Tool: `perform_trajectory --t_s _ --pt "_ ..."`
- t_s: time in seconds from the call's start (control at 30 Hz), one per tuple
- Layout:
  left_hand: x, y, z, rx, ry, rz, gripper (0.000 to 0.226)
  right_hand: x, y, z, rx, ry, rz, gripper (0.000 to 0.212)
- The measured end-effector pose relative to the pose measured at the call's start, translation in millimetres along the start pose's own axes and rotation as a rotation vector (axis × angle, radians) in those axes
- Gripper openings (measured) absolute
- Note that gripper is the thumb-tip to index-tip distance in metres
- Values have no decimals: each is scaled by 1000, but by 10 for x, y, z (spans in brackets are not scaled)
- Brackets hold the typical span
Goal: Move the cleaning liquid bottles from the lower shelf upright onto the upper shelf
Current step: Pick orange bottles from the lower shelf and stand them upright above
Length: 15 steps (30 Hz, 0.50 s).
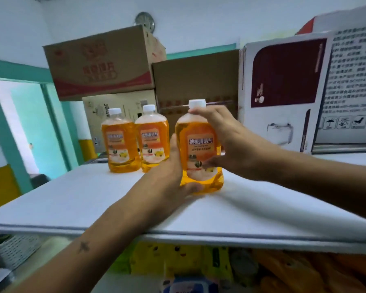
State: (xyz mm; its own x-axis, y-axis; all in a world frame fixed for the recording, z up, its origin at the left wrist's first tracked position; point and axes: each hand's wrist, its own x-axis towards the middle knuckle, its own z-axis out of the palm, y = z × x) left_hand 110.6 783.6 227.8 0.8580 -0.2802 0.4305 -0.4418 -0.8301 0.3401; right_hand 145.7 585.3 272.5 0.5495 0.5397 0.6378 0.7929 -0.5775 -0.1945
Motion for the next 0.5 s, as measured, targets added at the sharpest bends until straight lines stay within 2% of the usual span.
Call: perform_trajectory --t_s 0.1,0.17,0.23,0.5 --pt "-34 -139 -33 323 -142 -12 75 127 123 129 -11 14 43 106" --pt "-52 -185 -56 326 -253 -70 64 227 213 234 5 25 72 105" --pt "-63 -195 -84 289 -284 -59 46 344 274 330 -19 31 101 105" --pt "-55 -243 -59 309 -266 -8 43 674 373 635 -55 48 199 112"
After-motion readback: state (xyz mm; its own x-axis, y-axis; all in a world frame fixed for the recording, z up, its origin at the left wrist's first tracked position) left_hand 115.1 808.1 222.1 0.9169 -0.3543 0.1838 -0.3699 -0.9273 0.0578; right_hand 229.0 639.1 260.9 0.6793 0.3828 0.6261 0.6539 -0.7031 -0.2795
